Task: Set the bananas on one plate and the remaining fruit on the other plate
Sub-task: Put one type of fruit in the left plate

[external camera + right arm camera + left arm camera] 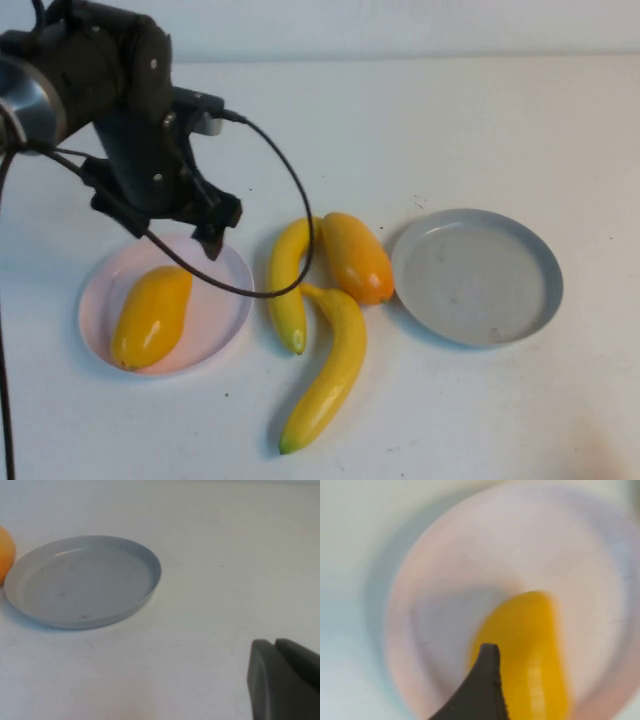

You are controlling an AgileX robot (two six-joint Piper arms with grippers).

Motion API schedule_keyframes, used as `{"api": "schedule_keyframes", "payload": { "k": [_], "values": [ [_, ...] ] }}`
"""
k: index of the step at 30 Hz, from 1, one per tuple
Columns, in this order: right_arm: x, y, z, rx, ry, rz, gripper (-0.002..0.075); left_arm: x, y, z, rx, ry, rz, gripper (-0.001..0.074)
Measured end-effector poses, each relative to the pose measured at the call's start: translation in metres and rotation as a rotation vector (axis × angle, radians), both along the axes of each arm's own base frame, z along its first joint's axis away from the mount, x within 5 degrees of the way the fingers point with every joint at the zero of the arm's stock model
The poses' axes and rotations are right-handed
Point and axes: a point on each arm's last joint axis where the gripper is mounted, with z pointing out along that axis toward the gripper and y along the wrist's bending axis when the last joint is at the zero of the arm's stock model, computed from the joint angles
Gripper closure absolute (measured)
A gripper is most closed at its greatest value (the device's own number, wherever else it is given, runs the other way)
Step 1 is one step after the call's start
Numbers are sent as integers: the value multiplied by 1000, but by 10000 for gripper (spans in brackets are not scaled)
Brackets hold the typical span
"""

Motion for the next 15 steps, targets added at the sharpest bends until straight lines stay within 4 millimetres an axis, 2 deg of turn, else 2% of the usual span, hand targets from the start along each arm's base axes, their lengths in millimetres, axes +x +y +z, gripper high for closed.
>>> {"api": "schedule_keyframes", "payload": {
  "k": [2,6,9,12,15],
  "values": [
    [0,0,0,0,0,0,743,-4,-17,6,-45,-13,-29,66],
    [0,0,0,0,0,0,743,-16,-63,9,-175,-73,-114,66],
    [0,0,0,0,0,0,743,-23,-94,6,-250,-120,-138,78],
    [0,0,0,0,0,0,743,-25,-115,-3,-299,-135,-116,98],
    [0,0,0,0,0,0,743,-21,-127,-16,-353,-136,-79,106]
  ]
}}
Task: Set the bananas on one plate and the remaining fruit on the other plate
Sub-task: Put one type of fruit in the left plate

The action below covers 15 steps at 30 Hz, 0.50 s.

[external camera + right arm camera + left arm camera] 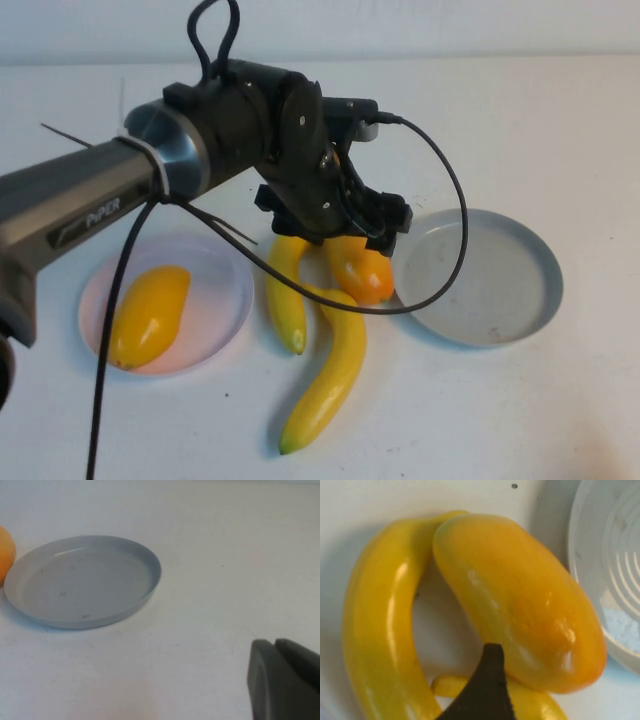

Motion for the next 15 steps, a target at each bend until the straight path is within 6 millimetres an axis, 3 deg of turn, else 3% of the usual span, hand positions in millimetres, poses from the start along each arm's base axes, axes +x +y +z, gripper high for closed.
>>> {"api": "schedule_keyframes", "payload": {
  "k": [7,15],
  "values": [
    [0,0,0,0,0,0,743,9,-11,-23,-72,36,50,110],
    [0,0,0,0,0,0,743,13,-12,-27,-62,27,60,111]
  ]
}}
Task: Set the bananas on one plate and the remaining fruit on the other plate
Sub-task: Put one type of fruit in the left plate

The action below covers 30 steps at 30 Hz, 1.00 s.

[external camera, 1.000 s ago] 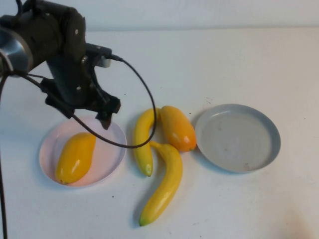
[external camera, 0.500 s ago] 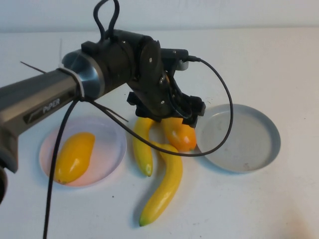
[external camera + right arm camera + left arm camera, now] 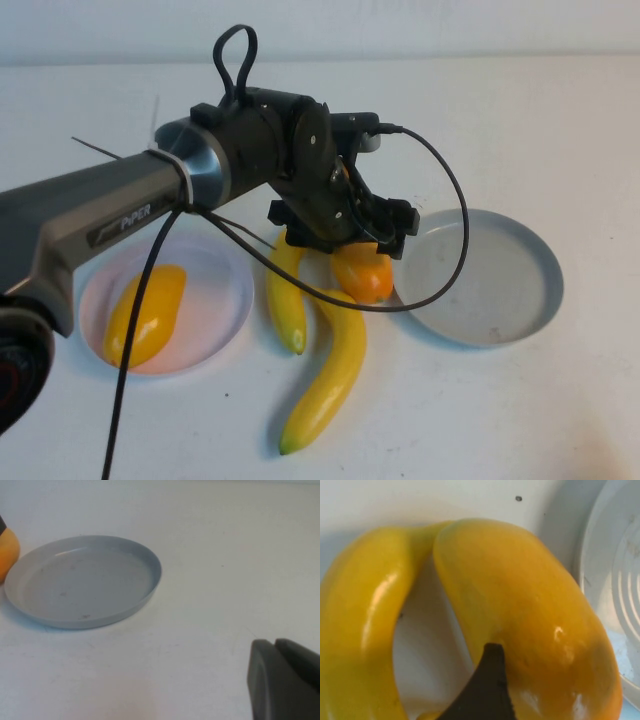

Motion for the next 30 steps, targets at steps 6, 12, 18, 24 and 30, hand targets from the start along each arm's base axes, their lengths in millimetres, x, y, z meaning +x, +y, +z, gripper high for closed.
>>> {"api": "schedule_keyframes", "payload": {
  "k": [6,12,18,24,30],
  "values": [
    [0,0,0,0,0,0,743,3,4,0,20,-17,4,111],
    [0,0,0,0,0,0,743,9,5,-13,35,0,12,111],
    [0,0,0,0,0,0,743,13,2,-20,33,-5,14,111],
    [0,0,0,0,0,0,743,17,1,-31,49,-2,1,111],
    [0,0,0,0,0,0,743,17,0,-39,54,10,-18,166]
  ]
}}
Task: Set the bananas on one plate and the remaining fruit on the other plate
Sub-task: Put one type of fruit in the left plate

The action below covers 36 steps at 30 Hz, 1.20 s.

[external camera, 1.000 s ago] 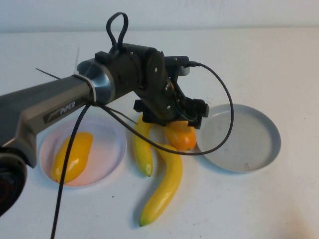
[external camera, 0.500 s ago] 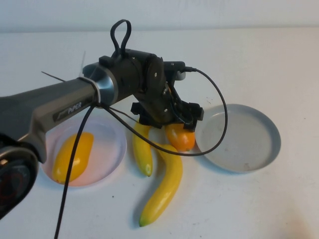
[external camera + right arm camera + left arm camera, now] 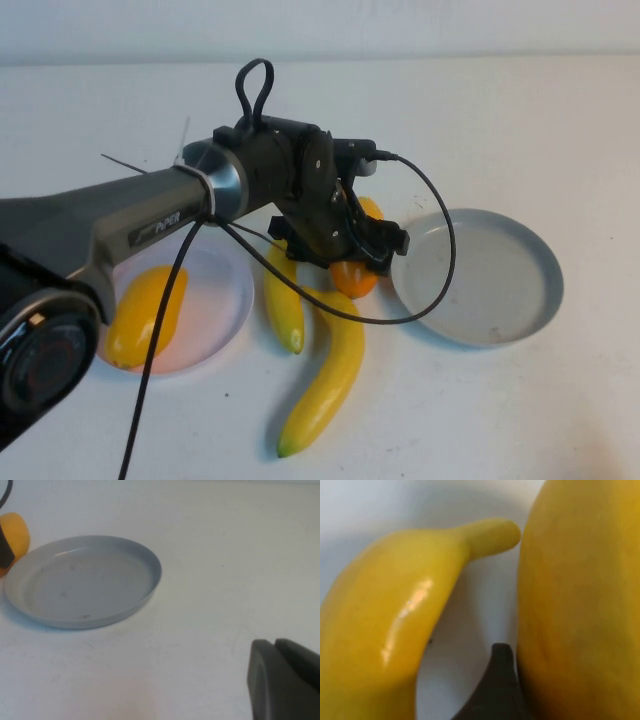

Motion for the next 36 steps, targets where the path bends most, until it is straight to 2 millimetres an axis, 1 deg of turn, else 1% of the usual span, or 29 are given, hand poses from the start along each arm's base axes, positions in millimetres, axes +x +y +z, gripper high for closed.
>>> {"api": "schedule_keyframes", "payload": {
  "k": [3,6,9,11,16,19,23,25,27,31,34,36],
  "values": [
    [0,0,0,0,0,0,743,0,0,0,0,1,-1,232],
    [0,0,0,0,0,0,743,0,0,0,6,-3,-18,232],
    [0,0,0,0,0,0,743,0,-1,6,22,11,-44,232],
    [0,0,0,0,0,0,743,-1,-1,17,38,40,-60,232],
    [0,0,0,0,0,0,743,-2,-2,59,79,95,-114,232],
    [0,0,0,0,0,0,743,0,-3,83,81,62,-138,232],
    [0,0,0,0,0,0,743,-4,2,106,83,10,-161,232],
    [0,0,0,1,0,0,743,-8,7,121,102,-36,-181,232],
    [0,0,0,1,0,0,743,-14,17,135,138,-81,-176,232],
    [0,0,0,1,0,0,743,-32,47,159,208,-142,-140,232],
    [0,0,0,2,0,0,743,-48,69,167,234,-134,-111,232],
    [0,0,0,2,0,0,743,-58,82,164,254,-109,-94,232]
  ]
}}
